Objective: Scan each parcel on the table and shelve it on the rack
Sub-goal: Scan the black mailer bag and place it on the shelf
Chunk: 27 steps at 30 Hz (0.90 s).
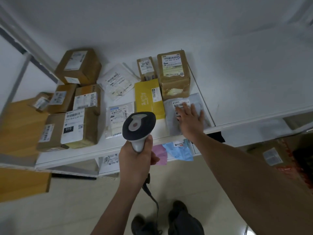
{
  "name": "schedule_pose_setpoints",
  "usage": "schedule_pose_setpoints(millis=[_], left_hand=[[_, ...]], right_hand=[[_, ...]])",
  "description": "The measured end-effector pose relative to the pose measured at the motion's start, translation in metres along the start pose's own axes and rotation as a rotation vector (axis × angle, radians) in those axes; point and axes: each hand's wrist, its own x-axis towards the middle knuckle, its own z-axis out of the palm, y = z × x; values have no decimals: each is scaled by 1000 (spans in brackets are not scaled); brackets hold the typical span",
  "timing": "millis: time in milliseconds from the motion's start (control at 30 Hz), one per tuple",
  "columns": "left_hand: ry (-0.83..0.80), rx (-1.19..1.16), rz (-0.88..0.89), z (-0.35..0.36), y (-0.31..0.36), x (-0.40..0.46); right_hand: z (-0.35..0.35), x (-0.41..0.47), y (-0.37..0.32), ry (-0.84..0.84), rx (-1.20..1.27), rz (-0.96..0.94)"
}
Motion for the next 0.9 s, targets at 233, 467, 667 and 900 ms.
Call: schedule_pose_setpoints(millis=[233, 467, 667, 900], left_hand=[[56, -50, 2, -31, -7, -7], [133, -66, 16, -107, -25, -13], [197, -101, 21, -217, -59, -11], [324, -142, 7, -395, -114, -17]], right_hand=[[2, -33, -33, 558, 234, -94], [6, -65, -131, 497, 274, -430], [27, -100, -242, 369, 211, -631], [62, -164, -441, 321, 325, -970]])
